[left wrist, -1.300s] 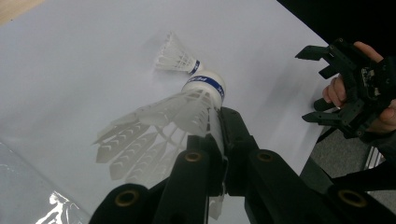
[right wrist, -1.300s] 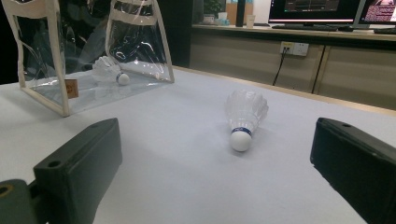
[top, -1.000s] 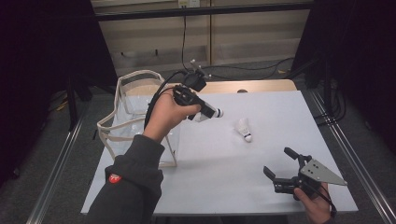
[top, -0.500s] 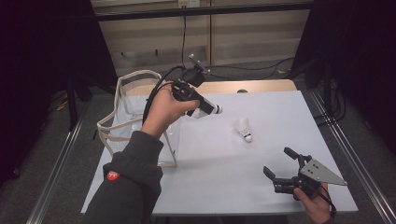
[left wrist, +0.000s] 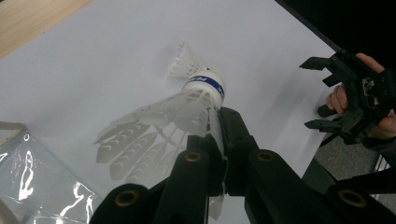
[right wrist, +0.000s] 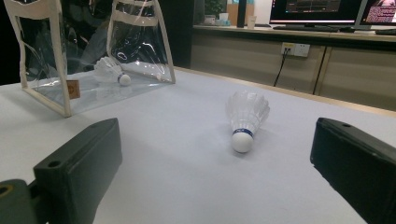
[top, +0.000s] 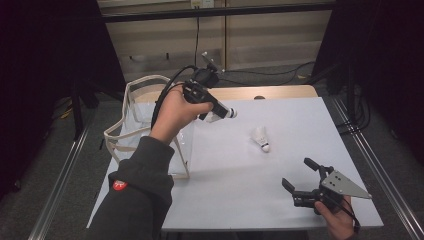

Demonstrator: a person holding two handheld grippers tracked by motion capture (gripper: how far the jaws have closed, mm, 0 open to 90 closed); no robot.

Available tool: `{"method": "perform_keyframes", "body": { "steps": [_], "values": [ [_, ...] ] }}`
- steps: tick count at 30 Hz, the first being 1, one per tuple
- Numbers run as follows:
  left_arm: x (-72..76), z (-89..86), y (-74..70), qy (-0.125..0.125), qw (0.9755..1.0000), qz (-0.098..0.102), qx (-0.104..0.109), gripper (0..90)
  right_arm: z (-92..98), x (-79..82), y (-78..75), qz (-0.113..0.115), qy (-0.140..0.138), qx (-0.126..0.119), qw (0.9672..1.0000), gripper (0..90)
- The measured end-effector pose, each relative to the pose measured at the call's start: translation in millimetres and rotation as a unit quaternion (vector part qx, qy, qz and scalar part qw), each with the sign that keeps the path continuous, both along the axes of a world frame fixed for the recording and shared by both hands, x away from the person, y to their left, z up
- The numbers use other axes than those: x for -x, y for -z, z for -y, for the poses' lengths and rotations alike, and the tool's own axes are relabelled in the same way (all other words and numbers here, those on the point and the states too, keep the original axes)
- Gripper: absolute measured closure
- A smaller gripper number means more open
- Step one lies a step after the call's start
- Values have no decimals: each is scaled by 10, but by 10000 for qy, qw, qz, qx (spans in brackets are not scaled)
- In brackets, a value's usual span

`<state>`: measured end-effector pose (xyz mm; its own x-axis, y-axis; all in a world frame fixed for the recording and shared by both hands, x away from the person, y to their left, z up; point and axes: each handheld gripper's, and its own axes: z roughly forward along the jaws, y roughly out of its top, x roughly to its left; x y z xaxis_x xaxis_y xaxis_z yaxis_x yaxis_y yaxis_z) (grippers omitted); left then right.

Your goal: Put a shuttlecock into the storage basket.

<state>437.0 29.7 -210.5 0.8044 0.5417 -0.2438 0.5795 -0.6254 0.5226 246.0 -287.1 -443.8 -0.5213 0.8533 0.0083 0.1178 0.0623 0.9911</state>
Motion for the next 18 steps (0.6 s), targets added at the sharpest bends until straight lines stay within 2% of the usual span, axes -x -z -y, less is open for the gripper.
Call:
{"method": "perform_keyframes", "body": {
  "steps": [5, 18],
  "values": [
    [-23, -28, -20, -104, 9999, 6, 31, 891, 3, -1, 0, 4, -4, -3, 10000, 21],
    [-61, -87, -70, -163, 9998, 43, 49, 891, -1, 6, -4, -16, 5, -22, 10000, 21]
  ]
}}
